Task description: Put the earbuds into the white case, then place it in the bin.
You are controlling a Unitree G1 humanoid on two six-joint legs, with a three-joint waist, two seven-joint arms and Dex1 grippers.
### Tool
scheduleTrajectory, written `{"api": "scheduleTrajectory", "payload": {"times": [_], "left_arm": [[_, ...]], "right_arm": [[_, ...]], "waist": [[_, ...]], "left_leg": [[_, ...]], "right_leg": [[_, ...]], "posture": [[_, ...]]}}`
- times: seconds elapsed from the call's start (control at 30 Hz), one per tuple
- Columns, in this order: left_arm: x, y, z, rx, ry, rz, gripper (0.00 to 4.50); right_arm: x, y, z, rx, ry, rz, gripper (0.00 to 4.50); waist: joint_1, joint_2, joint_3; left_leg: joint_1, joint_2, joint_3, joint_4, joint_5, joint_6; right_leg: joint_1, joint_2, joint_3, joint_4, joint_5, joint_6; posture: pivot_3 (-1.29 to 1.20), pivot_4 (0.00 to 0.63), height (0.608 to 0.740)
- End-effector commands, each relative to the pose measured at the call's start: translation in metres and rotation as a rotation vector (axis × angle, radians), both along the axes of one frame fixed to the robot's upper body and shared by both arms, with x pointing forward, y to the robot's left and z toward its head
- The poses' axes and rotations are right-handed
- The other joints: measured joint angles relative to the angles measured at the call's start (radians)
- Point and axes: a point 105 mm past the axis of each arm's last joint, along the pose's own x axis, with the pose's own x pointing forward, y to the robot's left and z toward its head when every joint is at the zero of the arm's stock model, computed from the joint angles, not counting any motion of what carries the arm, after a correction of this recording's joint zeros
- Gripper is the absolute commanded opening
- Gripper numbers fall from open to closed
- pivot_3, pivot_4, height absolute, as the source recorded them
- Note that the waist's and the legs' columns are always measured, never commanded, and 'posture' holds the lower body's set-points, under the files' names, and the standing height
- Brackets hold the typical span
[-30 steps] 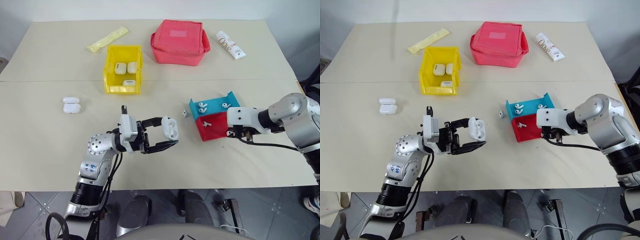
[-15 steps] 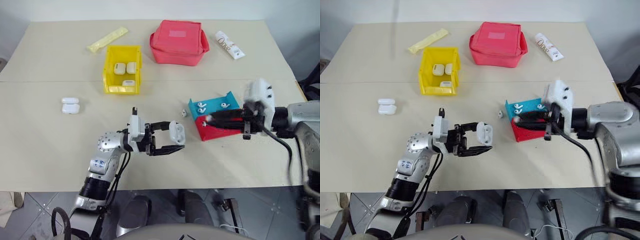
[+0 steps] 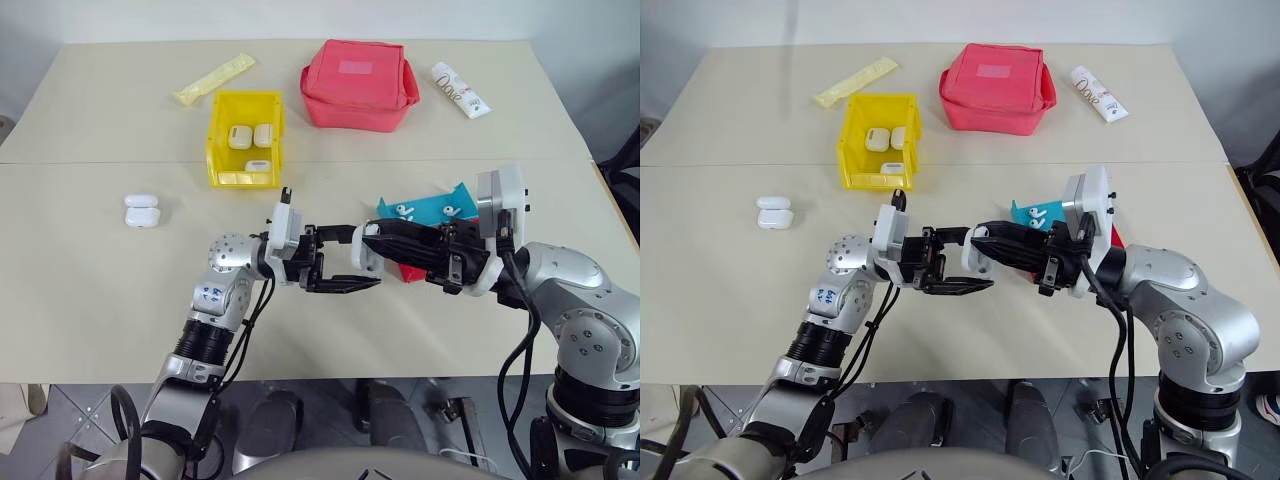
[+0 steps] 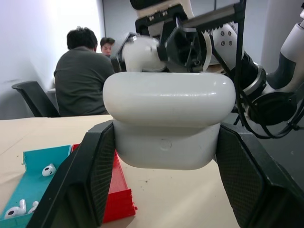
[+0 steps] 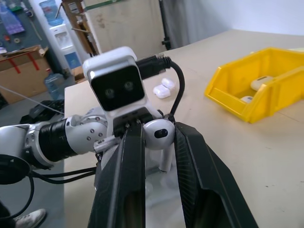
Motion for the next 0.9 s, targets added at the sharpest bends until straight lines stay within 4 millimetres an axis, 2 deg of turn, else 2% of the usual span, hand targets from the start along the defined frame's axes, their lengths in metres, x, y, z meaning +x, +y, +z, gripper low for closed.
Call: {"api": "scheduleTrajectory", "payload": {"times": [0.03,0.47,0.67,0.8,0.9], "left_arm": [[-0.002,-0.002,0.019,-0.044,-0.053,-0.033,2.79],[-0.014,0.001,0.019,-0.016,-0.081,-0.089,2.79],[-0.007,-0.001,0.025,-0.039,-0.091,-0.059,2.79],[-0.003,0.001,0.027,-0.049,-0.092,-0.038,2.79],[0.001,0.003,0.027,-0.051,-0.094,-0.018,2.79]], "right_arm": [[0.001,0.001,-0.003,0.009,-0.011,-0.004,0.49],[0.016,-0.002,-0.011,0.051,-0.082,-0.045,0.49],[0.010,-0.001,-0.024,0.026,-0.066,-0.024,0.49],[0.000,-0.005,-0.043,-0.079,-0.049,0.007,0.49],[-0.002,-0.008,-0.044,-0.090,-0.045,0.010,0.49]], "waist": [[0.001,0.000,0.000],[-0.003,0.000,0.000],[0.000,0.000,0.000],[0.001,0.000,0.000],[0.000,0.000,0.000]], "left_leg": [[0.000,0.000,0.000,0.000,0.000,0.000],[0.000,0.000,0.000,0.000,0.000,0.000],[0.000,0.000,0.000,0.000,0.000,0.000],[0.000,0.000,0.000,0.000,0.000,0.000],[0.000,0.000,0.000,0.000,0.000,0.000]], "right_leg": [[0.000,0.000,0.000,0.000,0.000,0.000],[0.000,0.001,0.000,0.000,0.000,0.000],[0.000,0.000,0.000,0.000,0.000,0.000],[0.000,0.000,0.000,0.000,0.000,0.000],[0.000,0.001,0.000,0.000,0.000,0.000]], "posture": [[0.00,0.150,0.740],[0.00,0.150,0.740],[0.00,0.150,0.740],[0.00,0.150,0.740],[0.00,0.150,0.740]]}}
